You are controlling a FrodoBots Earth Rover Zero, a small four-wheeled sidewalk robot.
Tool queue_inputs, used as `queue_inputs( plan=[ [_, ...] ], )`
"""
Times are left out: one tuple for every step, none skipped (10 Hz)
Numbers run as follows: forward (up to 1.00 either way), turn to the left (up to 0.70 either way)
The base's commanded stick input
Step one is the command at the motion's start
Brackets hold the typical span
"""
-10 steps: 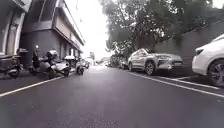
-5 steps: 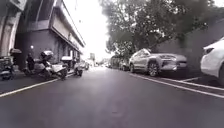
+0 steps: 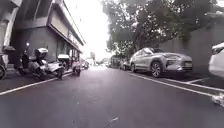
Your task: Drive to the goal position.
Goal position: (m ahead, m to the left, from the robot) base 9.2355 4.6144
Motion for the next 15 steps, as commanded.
queue_inputs(
  plan=[
    [0.44, 0.00],
    [0.44, 0.00],
    [0.44, 0.00],
    [0.44, 0.00],
    [0.44, 0.00],
    [0.62, 0.00],
    [0.70, 0.00],
    [0.70, 0.00],
    [0.68, 0.00],
    [0.68, 0.00],
    [0.70, 0.00],
    [0.67, 0.00],
    [0.67, 0.04],
    [0.69, 0.08],
    [0.70, 0.07]
  ],
)
